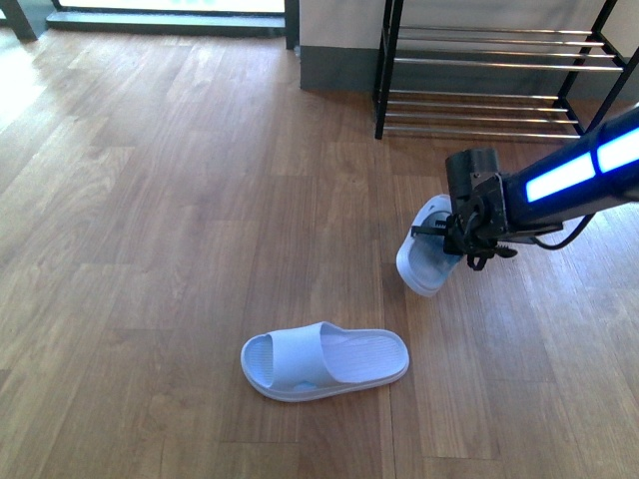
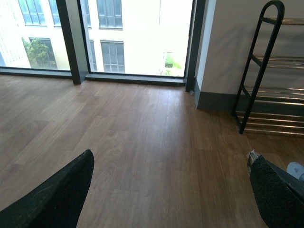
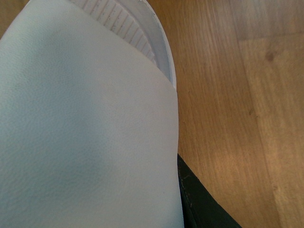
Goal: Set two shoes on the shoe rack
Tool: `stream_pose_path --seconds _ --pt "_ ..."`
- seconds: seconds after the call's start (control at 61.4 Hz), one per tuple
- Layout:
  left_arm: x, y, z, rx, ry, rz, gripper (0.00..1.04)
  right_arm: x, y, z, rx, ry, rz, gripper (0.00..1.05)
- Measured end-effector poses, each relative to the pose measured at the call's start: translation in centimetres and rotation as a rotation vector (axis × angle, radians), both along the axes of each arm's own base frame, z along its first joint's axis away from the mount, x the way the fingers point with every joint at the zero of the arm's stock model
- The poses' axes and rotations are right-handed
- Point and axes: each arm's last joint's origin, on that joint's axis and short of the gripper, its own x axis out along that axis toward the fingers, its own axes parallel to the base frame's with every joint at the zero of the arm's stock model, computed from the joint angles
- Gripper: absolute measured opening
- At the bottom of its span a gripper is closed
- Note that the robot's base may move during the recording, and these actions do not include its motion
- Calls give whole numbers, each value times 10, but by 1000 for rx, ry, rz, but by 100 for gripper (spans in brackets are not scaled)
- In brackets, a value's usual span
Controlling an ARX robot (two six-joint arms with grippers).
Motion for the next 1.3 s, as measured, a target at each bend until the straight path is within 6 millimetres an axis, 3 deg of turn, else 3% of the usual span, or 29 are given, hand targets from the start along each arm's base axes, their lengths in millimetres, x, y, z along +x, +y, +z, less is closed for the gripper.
stream_pose_path --seconds 0.13,0.293,0.472,0.684,0.847,1.009,1.123,1.302 --pt "0 0 0 0 0 0 95 -20 0 38 7 -58 44 1" --pt "0 0 0 0 0 0 95 -61 -6 84 4 -116 102 1" --pt "0 0 0 0 0 0 95 -149 -14 155 -18 -200 192 1" --pt "0 0 0 0 0 0 95 -225 -6 213 -129 -332 267 1" --pt "0 0 0 0 0 0 95 -284 0 238 -205 -371 257 1" --pt "0 0 0 0 0 0 95 -327 0 255 -208 -410 222 1" --pt "0 0 0 0 0 0 95 -343 -3 264 -212 -451 197 1" --pt "0 0 0 0 0 0 95 -346 -5 268 -219 -476 184 1"
